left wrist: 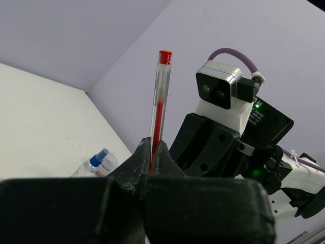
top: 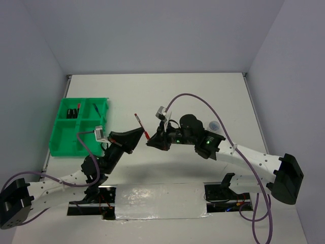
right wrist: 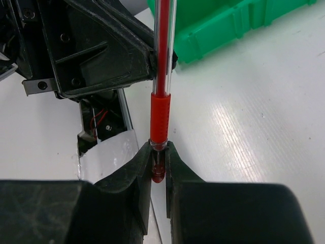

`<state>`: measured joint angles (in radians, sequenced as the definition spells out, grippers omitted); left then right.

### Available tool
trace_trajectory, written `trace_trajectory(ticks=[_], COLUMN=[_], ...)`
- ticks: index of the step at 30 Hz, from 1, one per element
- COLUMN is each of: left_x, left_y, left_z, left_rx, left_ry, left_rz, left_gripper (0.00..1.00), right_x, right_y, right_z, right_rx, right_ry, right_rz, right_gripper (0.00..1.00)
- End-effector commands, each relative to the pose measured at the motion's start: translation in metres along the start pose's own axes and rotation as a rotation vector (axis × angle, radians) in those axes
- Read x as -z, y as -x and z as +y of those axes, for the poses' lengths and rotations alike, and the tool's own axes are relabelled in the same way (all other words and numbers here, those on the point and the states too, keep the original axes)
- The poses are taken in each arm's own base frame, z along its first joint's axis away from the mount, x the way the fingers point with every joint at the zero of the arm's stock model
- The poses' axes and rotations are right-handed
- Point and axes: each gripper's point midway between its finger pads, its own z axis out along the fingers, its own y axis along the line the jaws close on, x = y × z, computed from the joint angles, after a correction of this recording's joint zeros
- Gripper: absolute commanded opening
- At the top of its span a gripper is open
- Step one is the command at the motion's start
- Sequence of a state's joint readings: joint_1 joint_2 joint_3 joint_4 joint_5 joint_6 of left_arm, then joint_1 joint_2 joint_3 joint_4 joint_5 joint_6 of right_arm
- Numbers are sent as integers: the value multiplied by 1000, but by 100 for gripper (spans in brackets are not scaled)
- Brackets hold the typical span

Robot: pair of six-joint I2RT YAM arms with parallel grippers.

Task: Sort the stationery into containers
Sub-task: Close the pen cap on the pen, then place the pen in the storage box.

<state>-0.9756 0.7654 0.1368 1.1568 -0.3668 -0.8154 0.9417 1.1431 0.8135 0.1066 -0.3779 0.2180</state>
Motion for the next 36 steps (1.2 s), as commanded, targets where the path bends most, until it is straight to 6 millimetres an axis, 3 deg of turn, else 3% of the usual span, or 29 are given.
trace_trajectory(ticks=[1,4,5,7,8,9,10,11,12,14,18,19,21,22,23,24,25,26,27,28,29,30,31,32,34,35,36], left_x=[37,33,25,24,16,14,17,12,12,13,14,11,12,9,12,11,3,3,-3,-18,-17,-20,-32,-28,-55,-59,-71], left_y=[-82,-69,-57,-45,-31,-21,-22,-12,-6,0,14,25,30,51,55,65,83,108,109,128,158,158,181,194,226,233,236], left_z=[30,29,24,26,21,18,27,21,22,24,29,31,46,49,70,78,78,97,119,122,143,172,176,211,214,234,238], left_rx=[-57,-78,-92,-138,-154,-170,-225,-240,-258,-294,-329,-356,-433,-475,-546,-581,-608,-644,-685,-728,-741,-770,-787,-792,-869,-914,-964], left_ry=[39,75,85,134,151,160,202,206,222,242,295,332,424,500,601,657,701,796,856,865,950,1023,1050,1155,1155,1191,1145], left_rz=[345,312,277,265,223,203,229,211,196,191,159,129,141,87,107,100,72,33,80,85,55,106,75,92,66,90,124], left_gripper=[0,0,0,0,0,0,0,0,0,0,0,0,0,0,0,0,0,0,0,0,0,0,0,0,0,0,0], right_x=[18,12,10,9,11,12,12,14,16,19,21,21,23,28,32,36,47,52,56,66,70,74,81,82,89,90,90], right_y=[137,119,113,97,96,92,86,84,82,78,71,65,54,58,58,51,59,61,57,63,64,61,64,63,62,61,57], right_z=[37,38,37,40,42,44,44,45,46,45,43,39,32,29,25,19,20,14,10,15,15,15,17,17,18,20,23], right_rx=[177,173,169,158,157,152,147,149,156,156,164,156,151,157,159,159,169,165,160,171,176,174,183,186,185,187,187], right_ry=[85,122,128,166,176,191,191,195,198,193,180,165,132,100,73,41,18,-32,-56,-56,-63,-67,-67,-71,-76,-67,-48], right_rz=[-403,-356,-344,-316,-320,-314,-302,-301,-293,-292,-281,-266,-242,-262,-265,-255,-288,-302,-294,-325,-331,-328,-345,-343,-354,-355,-345], right_gripper=[0,1,16,30,44,53,58,73,78,98,100,100,100,100,100,100,100,100,100,100,100,100,100,100,100,100,100])
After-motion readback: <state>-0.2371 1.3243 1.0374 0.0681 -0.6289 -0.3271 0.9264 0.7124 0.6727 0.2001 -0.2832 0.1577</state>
